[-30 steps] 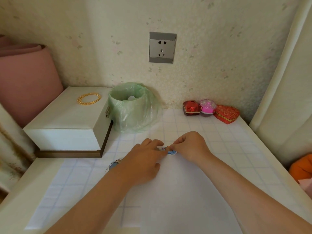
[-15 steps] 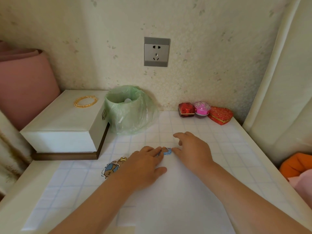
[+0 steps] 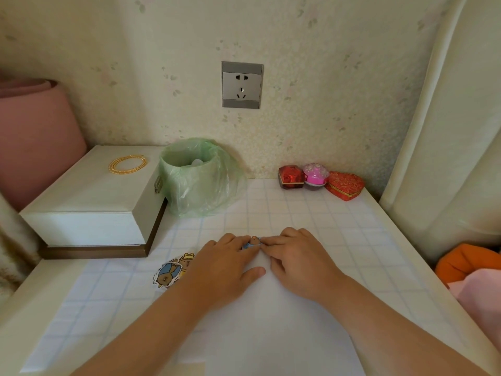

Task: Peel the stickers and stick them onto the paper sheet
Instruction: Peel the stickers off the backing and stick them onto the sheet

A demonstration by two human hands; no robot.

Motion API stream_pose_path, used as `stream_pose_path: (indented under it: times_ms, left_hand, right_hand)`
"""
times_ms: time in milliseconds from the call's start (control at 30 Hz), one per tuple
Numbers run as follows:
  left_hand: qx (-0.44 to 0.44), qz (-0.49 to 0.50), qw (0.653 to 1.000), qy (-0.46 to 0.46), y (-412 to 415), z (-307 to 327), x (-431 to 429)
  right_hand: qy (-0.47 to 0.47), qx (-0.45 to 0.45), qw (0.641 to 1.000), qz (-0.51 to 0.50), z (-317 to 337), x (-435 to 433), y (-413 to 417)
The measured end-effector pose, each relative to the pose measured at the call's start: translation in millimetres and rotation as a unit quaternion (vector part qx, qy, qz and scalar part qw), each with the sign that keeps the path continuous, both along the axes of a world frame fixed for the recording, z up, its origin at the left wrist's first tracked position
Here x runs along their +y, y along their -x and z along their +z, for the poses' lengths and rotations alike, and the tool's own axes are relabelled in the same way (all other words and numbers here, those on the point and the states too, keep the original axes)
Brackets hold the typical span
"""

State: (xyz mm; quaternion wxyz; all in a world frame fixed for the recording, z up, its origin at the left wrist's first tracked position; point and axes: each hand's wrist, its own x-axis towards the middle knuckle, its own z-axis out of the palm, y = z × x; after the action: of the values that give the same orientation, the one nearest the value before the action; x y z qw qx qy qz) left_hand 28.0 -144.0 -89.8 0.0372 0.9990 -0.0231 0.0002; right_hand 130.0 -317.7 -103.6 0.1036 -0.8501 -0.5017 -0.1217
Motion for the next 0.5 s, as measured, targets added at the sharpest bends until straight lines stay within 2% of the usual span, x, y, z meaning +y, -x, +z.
stream_pose_path:
  times_ms: [233, 433, 500]
  left_hand:
    - [0.0, 0.008, 1.0, -0.009, 3.5, -7.6, 5.9]
    - [-0.006, 0.013, 1.0, -0.018, 2.7, -7.7, 4.7]
    - [-0.014, 0.016, 1.0, -0.015, 3.2, -6.4, 4.7]
  right_hand:
    - [-0.041, 0.031, 0.998, -0.022, -4.0, -0.1, 4.4]
    - [-0.034, -0.006, 0.999, -0.025, -2.9, -1.5, 4.0]
    - [-0.044, 0.007, 0.998, -0.04, -4.7, 1.6, 3.9]
